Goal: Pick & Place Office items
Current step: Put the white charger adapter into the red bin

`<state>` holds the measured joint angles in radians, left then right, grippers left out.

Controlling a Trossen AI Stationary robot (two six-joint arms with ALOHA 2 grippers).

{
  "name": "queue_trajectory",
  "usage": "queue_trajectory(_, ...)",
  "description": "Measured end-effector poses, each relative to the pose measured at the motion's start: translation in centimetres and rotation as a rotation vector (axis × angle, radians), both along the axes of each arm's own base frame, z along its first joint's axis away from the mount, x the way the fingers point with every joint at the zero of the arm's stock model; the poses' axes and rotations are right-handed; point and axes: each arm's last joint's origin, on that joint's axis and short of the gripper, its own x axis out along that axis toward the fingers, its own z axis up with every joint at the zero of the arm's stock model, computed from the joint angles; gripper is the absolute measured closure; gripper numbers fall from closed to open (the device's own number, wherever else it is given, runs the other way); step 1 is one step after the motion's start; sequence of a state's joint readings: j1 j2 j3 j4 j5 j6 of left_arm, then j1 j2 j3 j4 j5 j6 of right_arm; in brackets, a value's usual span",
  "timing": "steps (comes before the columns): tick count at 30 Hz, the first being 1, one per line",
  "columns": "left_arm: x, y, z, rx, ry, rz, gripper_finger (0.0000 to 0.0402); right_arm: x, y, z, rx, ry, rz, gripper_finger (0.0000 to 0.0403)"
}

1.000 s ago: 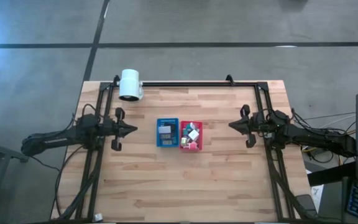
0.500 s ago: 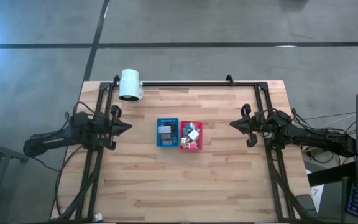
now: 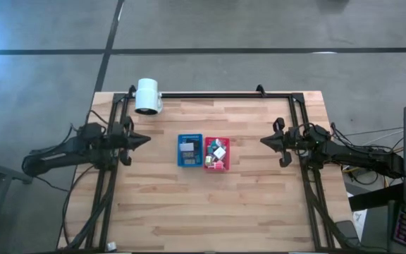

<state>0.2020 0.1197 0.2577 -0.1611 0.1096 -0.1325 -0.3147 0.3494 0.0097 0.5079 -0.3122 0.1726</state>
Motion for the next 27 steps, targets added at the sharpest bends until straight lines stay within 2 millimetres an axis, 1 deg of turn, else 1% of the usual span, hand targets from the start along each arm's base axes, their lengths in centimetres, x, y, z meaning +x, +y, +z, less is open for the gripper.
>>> queue_trajectory(3, 0.0, 0.0, 0.7, -0.019, 0.033, 0.003, 0.0400, 0.0, 0.0, 0.0, -0.014, 0.002, -0.002, 0.0394)
queue_trajectory(6, 0.2, 0.0, 2.1, -0.037, 0.069, 0.002, 0.0400, 0.0, 0.0, 0.0, -0.021, 0.003, -0.003, 0.0394)
queue_trajectory(9, 0.9, 0.1, 3.7, -0.056, 0.130, -0.005, 0.0400, 0.0, 0.0, 0.0, -0.021, 0.004, -0.003, 0.0394)
queue_trajectory(12, 2.1, 0.1, 5.5, -0.070, 0.213, -0.022, 0.0400, 0.0, 0.0, 0.0, -0.021, 0.005, -0.003, 0.0394)
queue_trajectory(17, 4.3, -0.1, 7.5, -0.149, 0.477, -0.053, 0.0401, 0.0, 0.0, -0.1, -0.040, 0.011, -0.007, 0.0394)
queue_trajectory(19, 5.3, -0.5, 7.9, -0.195, 0.606, -0.068, 0.0401, 0.0, 0.0, -0.2, -0.049, 0.015, -0.008, 0.0394)
queue_trajectory(24, 6.9, -2.1, 7.8, -0.283, 0.976, -0.095, 0.0401, 0.1, 0.0, -0.3, -0.068, 0.033, -0.011, 0.0394)
queue_trajectory(27, 7.4, -3.4, 7.5, -0.329, 1.114, -0.098, 0.0401, 0.1, 0.0, -0.3, -0.074, 0.032, -0.012, 0.0394)
